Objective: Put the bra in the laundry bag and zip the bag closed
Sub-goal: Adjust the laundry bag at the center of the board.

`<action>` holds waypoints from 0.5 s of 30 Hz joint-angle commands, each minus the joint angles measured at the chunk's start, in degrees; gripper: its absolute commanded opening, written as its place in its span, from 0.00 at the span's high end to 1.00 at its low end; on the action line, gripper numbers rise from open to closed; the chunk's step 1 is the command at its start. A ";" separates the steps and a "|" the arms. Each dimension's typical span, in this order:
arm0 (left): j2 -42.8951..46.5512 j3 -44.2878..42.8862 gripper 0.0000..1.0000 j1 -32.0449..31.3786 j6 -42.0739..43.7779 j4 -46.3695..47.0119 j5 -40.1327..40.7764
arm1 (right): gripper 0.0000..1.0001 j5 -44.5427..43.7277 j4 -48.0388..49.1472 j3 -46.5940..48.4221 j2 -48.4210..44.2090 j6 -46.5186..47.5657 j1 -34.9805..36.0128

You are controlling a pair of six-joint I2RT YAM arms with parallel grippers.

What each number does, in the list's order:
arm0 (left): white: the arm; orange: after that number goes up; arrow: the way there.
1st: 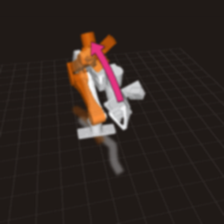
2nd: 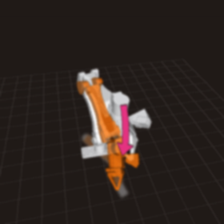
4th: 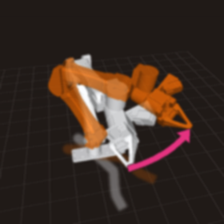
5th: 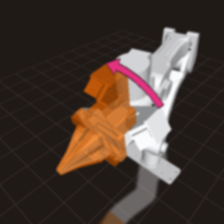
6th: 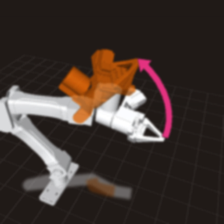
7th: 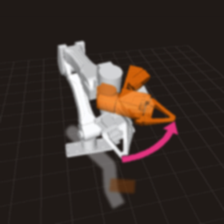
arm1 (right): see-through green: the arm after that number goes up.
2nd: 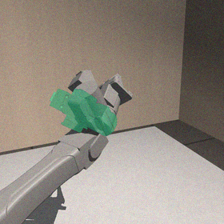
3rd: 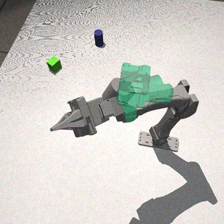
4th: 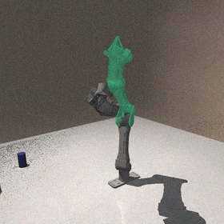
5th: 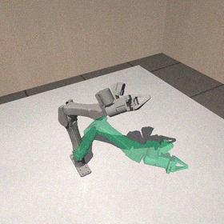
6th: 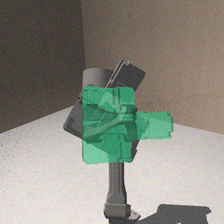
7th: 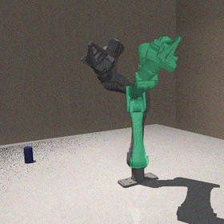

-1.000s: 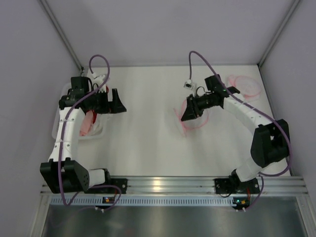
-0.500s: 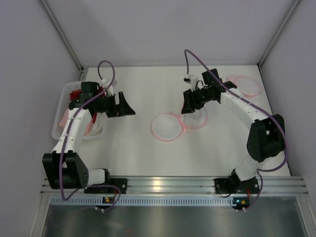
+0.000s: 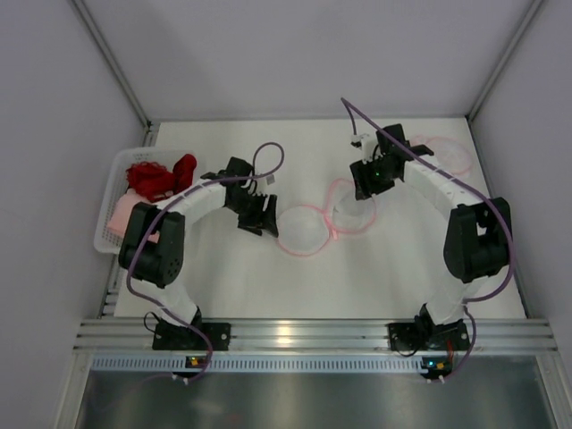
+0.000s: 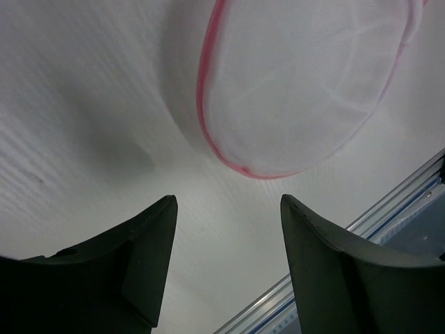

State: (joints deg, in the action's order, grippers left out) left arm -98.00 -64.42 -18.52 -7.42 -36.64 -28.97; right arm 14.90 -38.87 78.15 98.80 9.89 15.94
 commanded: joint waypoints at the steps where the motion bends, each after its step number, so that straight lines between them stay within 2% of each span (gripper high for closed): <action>1: -3.07 -3.42 0.34 -1.87 -1.01 4.29 1.12 | 0.47 -3.82 0.29 2.71 2.00 1.10 -0.30; 8: -11.51 -5.89 0.49 -2.66 -4.35 7.55 -2.84 | 0.52 -6.37 0.99 4.55 6.39 0.92 -0.47; 11: -14.50 -8.34 0.70 -2.83 -5.41 8.17 -3.37 | 0.63 -6.46 1.08 4.99 7.19 0.83 -0.74; 12: -15.37 -9.48 0.79 -2.83 -5.50 8.17 -3.37 | 0.75 -6.55 1.08 5.08 7.28 0.83 -0.65; 13: -15.30 -9.93 0.98 -2.83 -5.76 8.25 -3.11 | 0.79 -6.63 1.17 5.17 7.28 0.57 -0.74; 14: -14.95 -10.11 1.00 -2.75 -5.94 8.25 -2.06 | 0.84 -6.81 1.25 5.26 7.19 0.57 -0.83; 15: -13.73 -10.19 1.00 -2.75 -6.03 8.17 -1.71 | 0.94 -6.72 1.17 5.26 7.10 0.57 -0.83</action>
State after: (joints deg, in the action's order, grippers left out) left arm -113.01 -72.49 -21.12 -12.49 -31.00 -31.88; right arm 9.19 -38.59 80.05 106.00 10.66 15.73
